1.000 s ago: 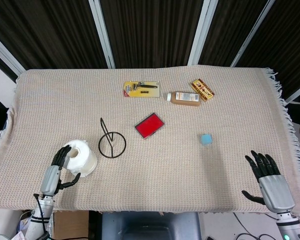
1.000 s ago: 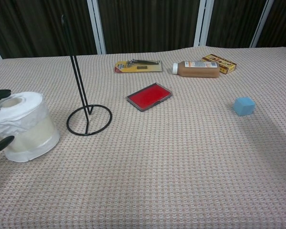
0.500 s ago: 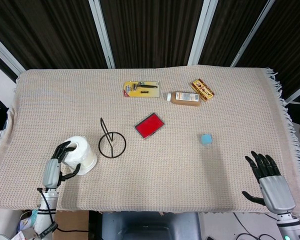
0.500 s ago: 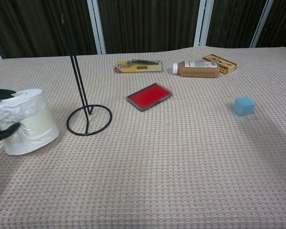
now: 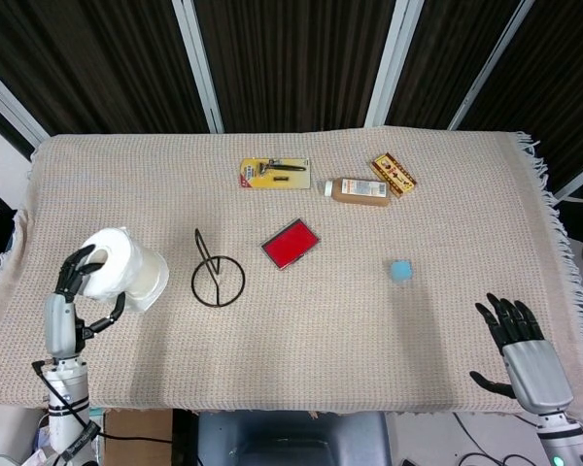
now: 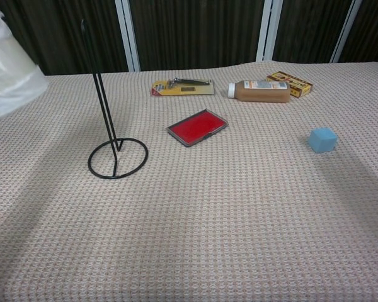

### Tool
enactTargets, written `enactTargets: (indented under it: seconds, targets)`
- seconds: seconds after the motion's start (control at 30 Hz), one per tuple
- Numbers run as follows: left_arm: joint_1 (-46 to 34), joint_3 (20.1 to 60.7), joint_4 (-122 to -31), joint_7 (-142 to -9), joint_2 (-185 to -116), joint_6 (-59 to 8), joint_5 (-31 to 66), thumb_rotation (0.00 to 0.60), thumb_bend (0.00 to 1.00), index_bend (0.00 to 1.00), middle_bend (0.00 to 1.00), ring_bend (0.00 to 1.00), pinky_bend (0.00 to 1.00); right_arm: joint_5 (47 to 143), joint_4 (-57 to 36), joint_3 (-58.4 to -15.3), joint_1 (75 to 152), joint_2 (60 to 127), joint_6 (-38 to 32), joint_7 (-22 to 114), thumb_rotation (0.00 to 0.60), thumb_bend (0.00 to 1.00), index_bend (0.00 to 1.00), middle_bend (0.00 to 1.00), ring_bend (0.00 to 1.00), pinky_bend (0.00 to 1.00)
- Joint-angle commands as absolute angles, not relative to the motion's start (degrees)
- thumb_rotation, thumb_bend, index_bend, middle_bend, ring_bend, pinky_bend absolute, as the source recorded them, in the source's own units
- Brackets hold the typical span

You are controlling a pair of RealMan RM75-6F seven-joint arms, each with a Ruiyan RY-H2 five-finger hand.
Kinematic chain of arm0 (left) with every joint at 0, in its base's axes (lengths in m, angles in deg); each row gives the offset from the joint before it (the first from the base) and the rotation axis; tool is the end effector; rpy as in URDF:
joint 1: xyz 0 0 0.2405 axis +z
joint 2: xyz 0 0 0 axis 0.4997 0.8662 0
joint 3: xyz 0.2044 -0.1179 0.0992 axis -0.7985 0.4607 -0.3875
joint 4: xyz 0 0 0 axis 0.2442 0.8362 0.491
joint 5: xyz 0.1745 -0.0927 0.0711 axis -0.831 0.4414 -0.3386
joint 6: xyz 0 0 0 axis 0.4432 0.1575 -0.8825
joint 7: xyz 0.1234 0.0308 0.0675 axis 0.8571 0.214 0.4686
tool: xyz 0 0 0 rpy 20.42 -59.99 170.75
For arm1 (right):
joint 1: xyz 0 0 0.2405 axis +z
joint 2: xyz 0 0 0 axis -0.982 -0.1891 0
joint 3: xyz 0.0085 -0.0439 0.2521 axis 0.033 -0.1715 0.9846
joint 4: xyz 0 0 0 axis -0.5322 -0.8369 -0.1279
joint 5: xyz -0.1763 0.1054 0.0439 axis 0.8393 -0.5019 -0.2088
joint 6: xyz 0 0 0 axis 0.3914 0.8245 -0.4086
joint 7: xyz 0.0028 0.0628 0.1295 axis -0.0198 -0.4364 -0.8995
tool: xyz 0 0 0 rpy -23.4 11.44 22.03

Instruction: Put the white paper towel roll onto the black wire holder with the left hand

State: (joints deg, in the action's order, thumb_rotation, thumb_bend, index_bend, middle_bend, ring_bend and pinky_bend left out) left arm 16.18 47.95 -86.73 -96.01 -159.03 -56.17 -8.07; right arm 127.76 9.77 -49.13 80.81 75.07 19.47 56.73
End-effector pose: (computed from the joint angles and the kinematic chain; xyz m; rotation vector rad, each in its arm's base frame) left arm -0.2284 0.2525 0.0831 -0.9463 -1.0393 -1.7451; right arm -0.2936 -0.1440 0.1343 1.5630 -0.8274 0.8449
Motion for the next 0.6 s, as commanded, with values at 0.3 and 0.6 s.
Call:
enactTargets:
  seconds: [0.3,0.6]
  targets:
    - [6.5,61.0,-116.1,-78.2,-150.9,-51.4,-2.4,0.600,0.74,0.72,0.82,0.74,1.00,128.4,10.2,-49.4,80.6,74.6,20.0,56.1,0.600,0.12,0.00,0.00,0.00,0.00]
    - [0.1,60.3,-112.5,-68.9,-158.1,-50.2,-1.6,0.600,0.74,0.72,0.82,0.74,1.00,128.4,10.3,-49.3,80.5,73.6,20.6,54.5,0.600,0.12,0.00,0.00,0.00,0.00]
